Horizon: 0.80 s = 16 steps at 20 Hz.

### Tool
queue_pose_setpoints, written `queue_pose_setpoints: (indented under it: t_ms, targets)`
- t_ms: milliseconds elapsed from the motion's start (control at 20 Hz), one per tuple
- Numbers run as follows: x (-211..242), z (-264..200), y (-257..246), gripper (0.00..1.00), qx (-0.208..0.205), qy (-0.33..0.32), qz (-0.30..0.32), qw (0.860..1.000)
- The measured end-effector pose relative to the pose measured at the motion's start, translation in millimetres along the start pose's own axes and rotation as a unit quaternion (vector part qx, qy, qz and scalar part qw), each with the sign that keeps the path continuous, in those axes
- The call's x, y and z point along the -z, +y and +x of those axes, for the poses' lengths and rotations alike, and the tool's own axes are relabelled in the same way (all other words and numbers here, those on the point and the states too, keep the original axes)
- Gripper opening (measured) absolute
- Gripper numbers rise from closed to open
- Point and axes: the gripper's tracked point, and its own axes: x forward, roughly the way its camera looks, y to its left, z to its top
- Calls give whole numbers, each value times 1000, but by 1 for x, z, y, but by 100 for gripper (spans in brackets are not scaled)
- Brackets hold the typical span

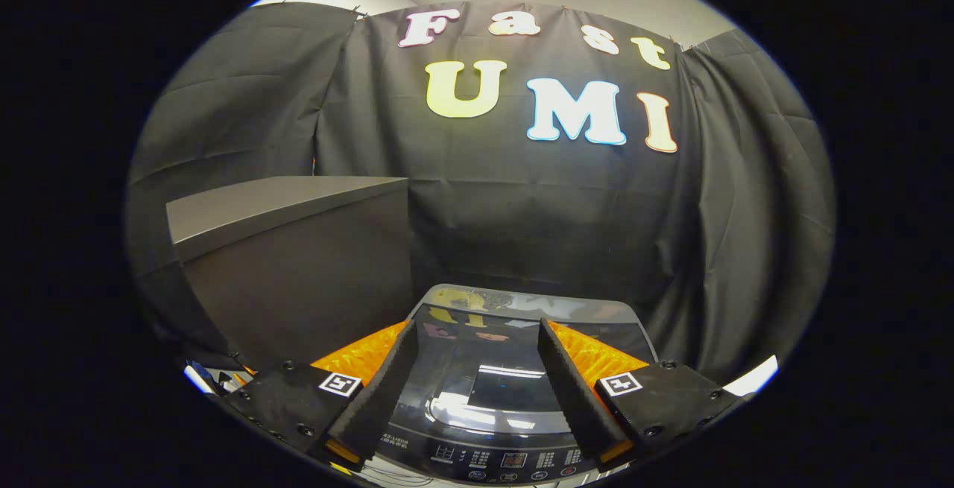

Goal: Put the clothes into the washing machine and then close the washing machine lid.

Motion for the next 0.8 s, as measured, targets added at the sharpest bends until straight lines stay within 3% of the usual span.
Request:
queue_pose_setpoints:
  t_ms: [500,800]
  targets:
    - [-36,-102,46,100,-21,-48,36,998]
    - [-43,-149,71,100,-4,-77,21,997]
